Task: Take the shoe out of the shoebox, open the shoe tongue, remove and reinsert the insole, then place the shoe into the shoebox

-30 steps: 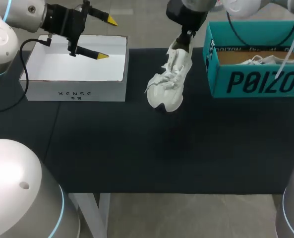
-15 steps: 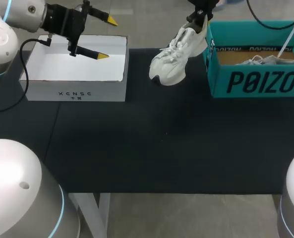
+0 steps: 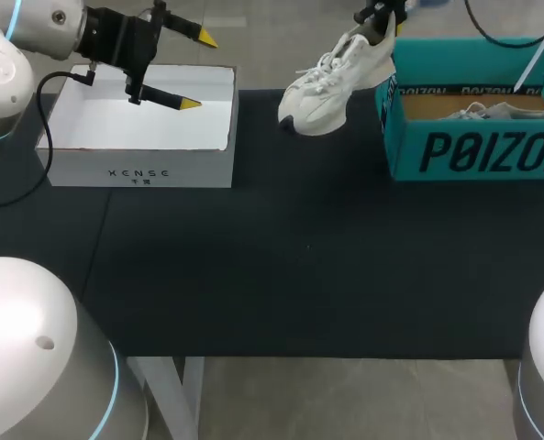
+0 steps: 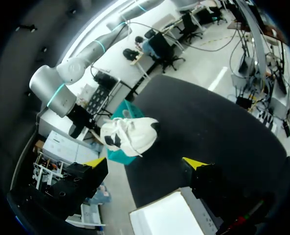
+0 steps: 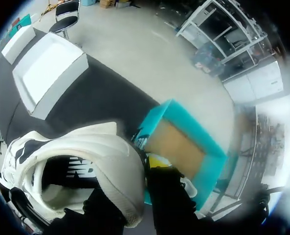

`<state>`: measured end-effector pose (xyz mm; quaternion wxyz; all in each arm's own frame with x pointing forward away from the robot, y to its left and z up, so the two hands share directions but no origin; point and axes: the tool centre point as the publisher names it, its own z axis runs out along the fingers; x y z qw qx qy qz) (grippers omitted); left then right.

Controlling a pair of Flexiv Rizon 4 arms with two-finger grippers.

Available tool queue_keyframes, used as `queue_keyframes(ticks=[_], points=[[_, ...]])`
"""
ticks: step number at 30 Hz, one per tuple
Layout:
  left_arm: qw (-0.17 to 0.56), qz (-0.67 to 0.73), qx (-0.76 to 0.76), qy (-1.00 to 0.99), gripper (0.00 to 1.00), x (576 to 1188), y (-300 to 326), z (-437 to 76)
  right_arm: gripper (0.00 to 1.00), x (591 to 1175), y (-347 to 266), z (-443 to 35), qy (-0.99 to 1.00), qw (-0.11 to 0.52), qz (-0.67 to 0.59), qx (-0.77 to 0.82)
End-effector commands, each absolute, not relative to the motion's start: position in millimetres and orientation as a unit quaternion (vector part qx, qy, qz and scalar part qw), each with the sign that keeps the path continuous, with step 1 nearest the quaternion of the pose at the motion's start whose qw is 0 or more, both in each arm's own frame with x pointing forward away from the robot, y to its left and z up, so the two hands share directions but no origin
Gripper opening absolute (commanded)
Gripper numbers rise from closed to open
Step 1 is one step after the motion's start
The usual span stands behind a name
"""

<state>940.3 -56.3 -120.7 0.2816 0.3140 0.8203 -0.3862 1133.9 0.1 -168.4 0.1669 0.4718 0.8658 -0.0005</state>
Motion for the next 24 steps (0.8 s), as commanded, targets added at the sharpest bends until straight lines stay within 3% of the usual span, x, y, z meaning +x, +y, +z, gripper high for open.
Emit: queue_keyframes(ticks=[1, 9, 24], points=[[0.282, -0.385, 0.314, 0.821, 1.0, 940.1, -56.7, -121.0, 0.0, 1167.7, -29.2, -162.2, 0.839, 0.169, -0.018, 0.517], [0.282, -0.385, 0.314, 0.821, 1.0, 940.1, -56.7, -121.0, 0.0, 1219.0, -101.3, -162.1, 0.726, 0.18, -0.049, 0.662], [0.282, -0.385, 0.314, 0.821, 1.0, 940.1, -56.7, -121.0, 0.0, 1219.0, -101.3, -162.1, 0.726, 0.18, -0.049, 0.662]])
